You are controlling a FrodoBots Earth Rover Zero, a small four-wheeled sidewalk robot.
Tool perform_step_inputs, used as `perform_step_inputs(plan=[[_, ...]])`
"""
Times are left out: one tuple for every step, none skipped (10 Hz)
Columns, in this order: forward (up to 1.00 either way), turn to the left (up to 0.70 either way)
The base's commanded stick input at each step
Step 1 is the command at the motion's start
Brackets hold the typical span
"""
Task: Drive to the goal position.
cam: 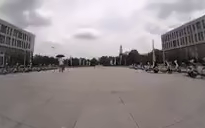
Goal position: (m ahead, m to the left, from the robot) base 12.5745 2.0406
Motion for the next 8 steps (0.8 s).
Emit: perform_step_inputs(plan=[[0.45,0.00],[0.45,0.00],[0.45,0.00],[0.45,0.00],[0.45,0.00],[0.45,0.00],[0.45,0.00],[0.45,0.00]])
